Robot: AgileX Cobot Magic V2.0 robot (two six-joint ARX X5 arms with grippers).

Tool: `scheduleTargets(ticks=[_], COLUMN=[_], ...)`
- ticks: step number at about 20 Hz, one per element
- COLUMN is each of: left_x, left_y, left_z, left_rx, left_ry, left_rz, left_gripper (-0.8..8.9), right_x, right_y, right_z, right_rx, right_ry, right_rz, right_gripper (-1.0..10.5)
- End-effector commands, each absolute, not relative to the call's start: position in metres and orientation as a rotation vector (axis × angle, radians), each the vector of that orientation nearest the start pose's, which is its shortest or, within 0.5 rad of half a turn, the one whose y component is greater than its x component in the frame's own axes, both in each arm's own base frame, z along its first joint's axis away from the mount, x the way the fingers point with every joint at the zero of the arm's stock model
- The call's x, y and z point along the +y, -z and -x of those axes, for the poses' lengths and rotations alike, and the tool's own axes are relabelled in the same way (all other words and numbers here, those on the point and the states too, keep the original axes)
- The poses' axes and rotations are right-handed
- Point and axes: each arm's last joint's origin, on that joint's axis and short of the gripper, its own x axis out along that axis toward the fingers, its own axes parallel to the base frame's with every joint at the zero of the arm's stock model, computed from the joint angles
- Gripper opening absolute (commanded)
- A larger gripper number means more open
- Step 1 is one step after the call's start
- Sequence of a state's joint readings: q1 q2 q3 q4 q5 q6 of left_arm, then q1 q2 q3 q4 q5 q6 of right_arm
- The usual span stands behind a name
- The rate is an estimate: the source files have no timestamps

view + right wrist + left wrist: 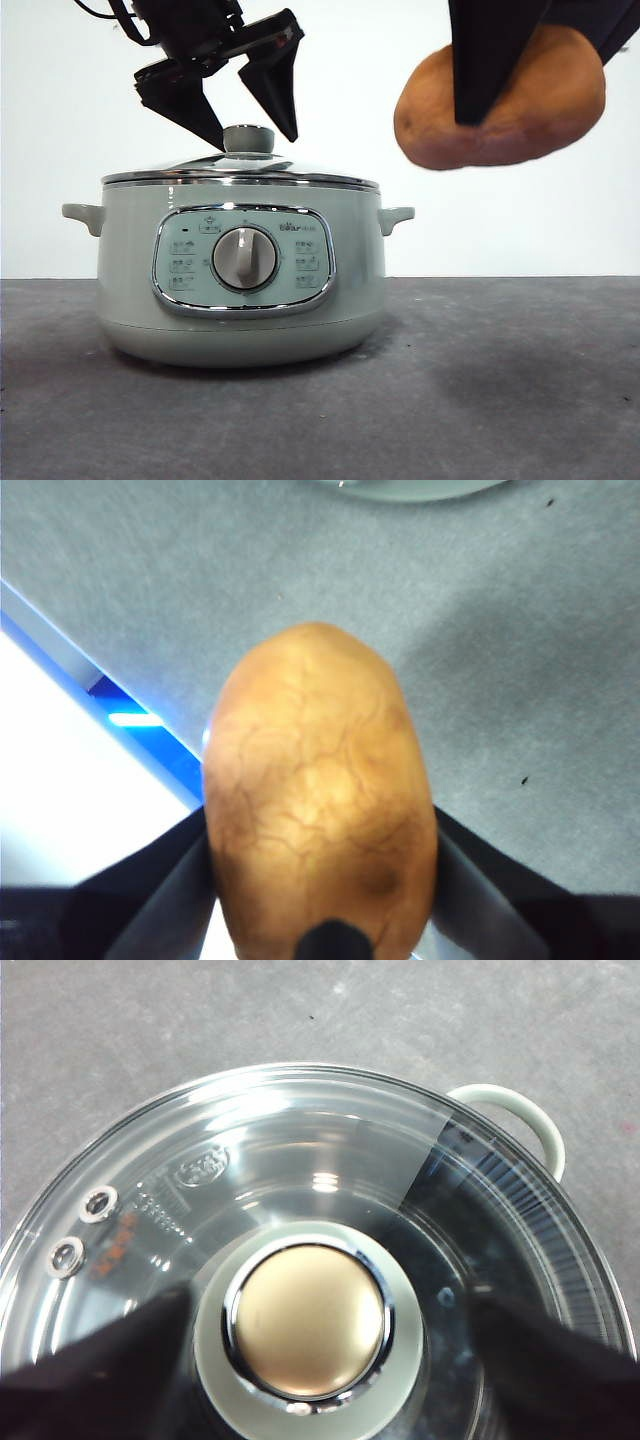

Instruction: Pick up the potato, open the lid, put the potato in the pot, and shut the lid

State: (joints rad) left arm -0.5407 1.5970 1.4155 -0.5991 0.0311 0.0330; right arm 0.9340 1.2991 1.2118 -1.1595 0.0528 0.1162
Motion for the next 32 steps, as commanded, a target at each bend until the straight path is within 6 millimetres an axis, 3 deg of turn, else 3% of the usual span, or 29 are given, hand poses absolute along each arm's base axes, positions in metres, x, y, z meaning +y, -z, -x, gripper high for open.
scheduleTargets(ticks=[1, 2, 3, 9, 14, 18, 22, 25, 32], left_x=[-0.181, -0.181, -0.181, -0.180, -0.169, -0.147, -0.116, -0.089, -0.033], left_y=[-0.313, -0.313, -0.313, -0.318, -0.342, -0.361, -0.367, -0.367, -0.367], left_z=[-0.298, -0.298, -0.298, -0.297, -0.287, -0.284, -0.291, -0.299, -0.310], left_rx=[0.757, 0.761, 0.759, 0.737, 0.639, 0.563, 0.557, 0.570, 0.576], left_ry=[0.555, 0.555, 0.555, 0.552, 0.546, 0.499, 0.407, 0.320, 0.144], left_rz=[-0.238, -0.239, -0.239, -0.223, -0.197, -0.180, -0.161, -0.136, -0.077], left_gripper=[1.60, 0.21, -0.05, -0.08, -0.08, -0.08, -0.07, -0.05, -0.05], right_x=[0.182, 0.181, 0.181, 0.182, 0.190, 0.205, 0.229, 0.250, 0.292], right_y=[-0.307, -0.308, -0.308, -0.309, -0.320, -0.339, -0.350, -0.347, -0.310], right_z=[-0.136, -0.136, -0.136, -0.137, -0.144, -0.157, -0.183, -0.211, -0.299], right_rx=[1.159, 1.158, 1.156, 1.127, 1.047, 0.992, 0.956, 0.946, 1.004], right_ry=[-0.685, -0.685, -0.686, -0.672, -0.664, -0.670, -0.672, -0.667, -0.640], right_rz=[0.494, 0.494, 0.493, 0.493, 0.438, 0.384, 0.346, 0.325, 0.262], right_gripper=[0.0, 0.0, 0.0, 0.0, 0.0, 0.0, 0.0, 0.0, 0.0])
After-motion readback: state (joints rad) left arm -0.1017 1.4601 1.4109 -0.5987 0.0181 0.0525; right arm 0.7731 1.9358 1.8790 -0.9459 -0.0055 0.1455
